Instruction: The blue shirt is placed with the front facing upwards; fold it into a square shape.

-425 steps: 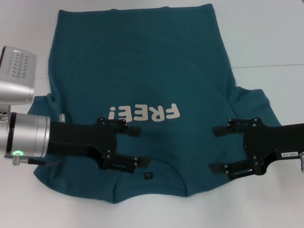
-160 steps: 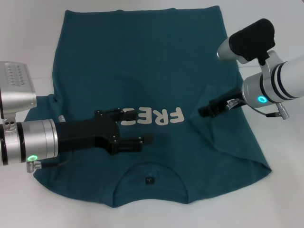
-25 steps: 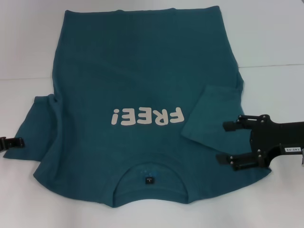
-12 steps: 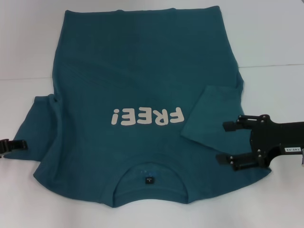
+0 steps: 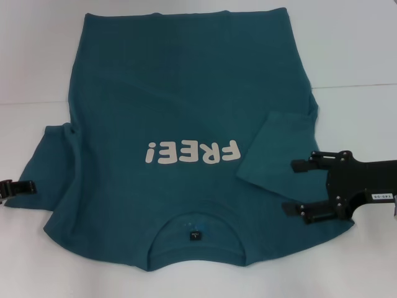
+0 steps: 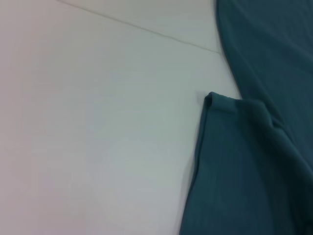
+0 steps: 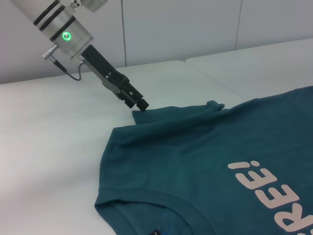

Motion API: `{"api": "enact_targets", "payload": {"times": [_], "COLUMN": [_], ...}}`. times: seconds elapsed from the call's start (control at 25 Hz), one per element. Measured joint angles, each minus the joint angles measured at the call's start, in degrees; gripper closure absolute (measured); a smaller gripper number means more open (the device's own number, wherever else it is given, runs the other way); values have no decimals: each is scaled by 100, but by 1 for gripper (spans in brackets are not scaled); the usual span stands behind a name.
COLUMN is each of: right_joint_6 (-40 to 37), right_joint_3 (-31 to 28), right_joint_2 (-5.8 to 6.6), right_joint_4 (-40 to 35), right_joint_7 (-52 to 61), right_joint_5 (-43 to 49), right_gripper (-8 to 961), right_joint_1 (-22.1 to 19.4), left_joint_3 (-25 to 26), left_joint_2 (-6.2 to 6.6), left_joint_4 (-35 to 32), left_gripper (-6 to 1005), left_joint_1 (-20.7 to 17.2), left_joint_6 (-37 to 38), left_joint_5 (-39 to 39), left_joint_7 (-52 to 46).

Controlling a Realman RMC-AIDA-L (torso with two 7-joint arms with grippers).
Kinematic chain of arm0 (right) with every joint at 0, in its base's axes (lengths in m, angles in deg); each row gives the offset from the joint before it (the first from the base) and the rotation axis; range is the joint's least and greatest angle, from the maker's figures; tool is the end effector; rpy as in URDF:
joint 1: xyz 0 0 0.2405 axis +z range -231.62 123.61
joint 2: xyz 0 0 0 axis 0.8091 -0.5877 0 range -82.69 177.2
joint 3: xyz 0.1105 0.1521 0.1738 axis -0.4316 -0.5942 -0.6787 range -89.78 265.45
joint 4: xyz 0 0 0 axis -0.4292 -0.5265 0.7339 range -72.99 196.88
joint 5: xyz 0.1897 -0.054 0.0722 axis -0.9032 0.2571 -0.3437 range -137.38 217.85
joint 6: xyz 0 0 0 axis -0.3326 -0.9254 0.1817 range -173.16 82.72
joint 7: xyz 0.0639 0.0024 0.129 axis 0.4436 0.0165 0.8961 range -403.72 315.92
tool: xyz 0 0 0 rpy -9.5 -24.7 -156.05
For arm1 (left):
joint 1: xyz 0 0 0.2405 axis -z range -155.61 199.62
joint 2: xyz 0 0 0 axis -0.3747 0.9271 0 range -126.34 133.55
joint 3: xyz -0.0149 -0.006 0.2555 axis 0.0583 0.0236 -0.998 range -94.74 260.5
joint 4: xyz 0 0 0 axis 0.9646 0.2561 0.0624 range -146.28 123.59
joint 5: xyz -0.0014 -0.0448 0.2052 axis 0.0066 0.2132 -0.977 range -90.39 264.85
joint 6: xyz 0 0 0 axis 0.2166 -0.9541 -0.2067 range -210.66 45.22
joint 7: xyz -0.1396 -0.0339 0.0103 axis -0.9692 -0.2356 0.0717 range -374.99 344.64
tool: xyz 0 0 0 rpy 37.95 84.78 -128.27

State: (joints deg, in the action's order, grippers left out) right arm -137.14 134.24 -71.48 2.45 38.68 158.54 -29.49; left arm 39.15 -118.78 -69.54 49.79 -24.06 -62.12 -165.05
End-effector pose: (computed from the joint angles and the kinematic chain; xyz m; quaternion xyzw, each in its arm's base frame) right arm 0.2580 0.3269 0.0446 -0.9696 0.1219 0.1336 0.1651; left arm -0.3327 0.3722 0.0519 -0.6864 -0.6164 -0.0629 0.3808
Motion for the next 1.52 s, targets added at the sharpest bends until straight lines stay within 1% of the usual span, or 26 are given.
{"api": "enact_targets", "payload": {"times": [0.16, 1.52], "right_joint_6": [0, 79], "right_joint_3": [0, 8], "right_joint_2": [-5, -24], "right_joint_4": [0, -20], "right_joint_7": [-1, 22], "right_joint_5": [0, 153], "right_gripper": [16, 25], "right_joint_1": [0, 74], "left_joint_3": [-3, 4], "left_joint_2": [22, 41], "left_joint_4": [71, 253], "left_gripper": [159, 159], "left_joint_1": [-1, 103], "left_joint_6": [-43, -171], "left_joint_5": [-1, -17], "left_joint_7": [2, 73]}}
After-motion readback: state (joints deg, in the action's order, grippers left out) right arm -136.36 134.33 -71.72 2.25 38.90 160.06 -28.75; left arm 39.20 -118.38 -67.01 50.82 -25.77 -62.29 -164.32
